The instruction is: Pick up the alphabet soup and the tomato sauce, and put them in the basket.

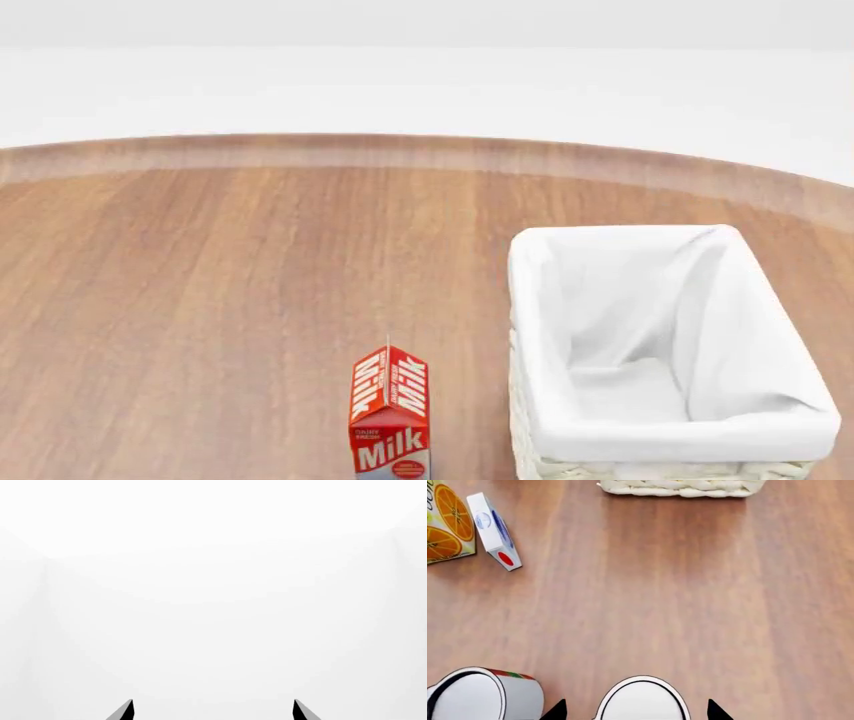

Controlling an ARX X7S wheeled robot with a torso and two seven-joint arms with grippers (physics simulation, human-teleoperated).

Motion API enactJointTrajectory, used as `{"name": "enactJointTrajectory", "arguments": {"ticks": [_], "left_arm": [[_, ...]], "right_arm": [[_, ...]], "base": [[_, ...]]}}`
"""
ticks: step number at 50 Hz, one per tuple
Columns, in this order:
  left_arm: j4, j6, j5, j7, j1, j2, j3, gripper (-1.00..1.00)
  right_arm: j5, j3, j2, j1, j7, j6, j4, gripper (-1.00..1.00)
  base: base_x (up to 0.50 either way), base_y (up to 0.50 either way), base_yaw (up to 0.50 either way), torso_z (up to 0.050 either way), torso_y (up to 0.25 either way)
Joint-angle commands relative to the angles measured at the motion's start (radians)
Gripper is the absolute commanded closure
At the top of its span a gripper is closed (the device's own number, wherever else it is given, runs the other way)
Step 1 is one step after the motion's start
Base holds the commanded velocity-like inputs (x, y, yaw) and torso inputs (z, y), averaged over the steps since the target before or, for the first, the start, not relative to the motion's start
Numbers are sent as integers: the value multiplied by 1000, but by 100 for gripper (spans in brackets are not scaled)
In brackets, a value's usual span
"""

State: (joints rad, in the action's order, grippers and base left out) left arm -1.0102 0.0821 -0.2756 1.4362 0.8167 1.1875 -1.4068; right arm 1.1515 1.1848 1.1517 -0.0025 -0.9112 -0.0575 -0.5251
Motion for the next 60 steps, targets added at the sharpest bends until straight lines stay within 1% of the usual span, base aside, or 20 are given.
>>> {"name": "enactJointTrajectory", "arguments": {"ticks": [1,17,60], "left_arm": [[3,1,-3,-2,-4,-3,6,-100],[1,-1,-2,-6,-8,-4,13,-100],[5,-8,-5,-15,-25,-11,31,-100]], "right_arm": [[16,-1,-22,-7,38,-17,54,-100],[13,5,-70,-9,77,-20,122,-100],[34,2,-130,-26,150,-55,240,-100]], "base": [[0,0,0,0,0],[0,0,0,0,0],[0,0,0,0,0]]}}
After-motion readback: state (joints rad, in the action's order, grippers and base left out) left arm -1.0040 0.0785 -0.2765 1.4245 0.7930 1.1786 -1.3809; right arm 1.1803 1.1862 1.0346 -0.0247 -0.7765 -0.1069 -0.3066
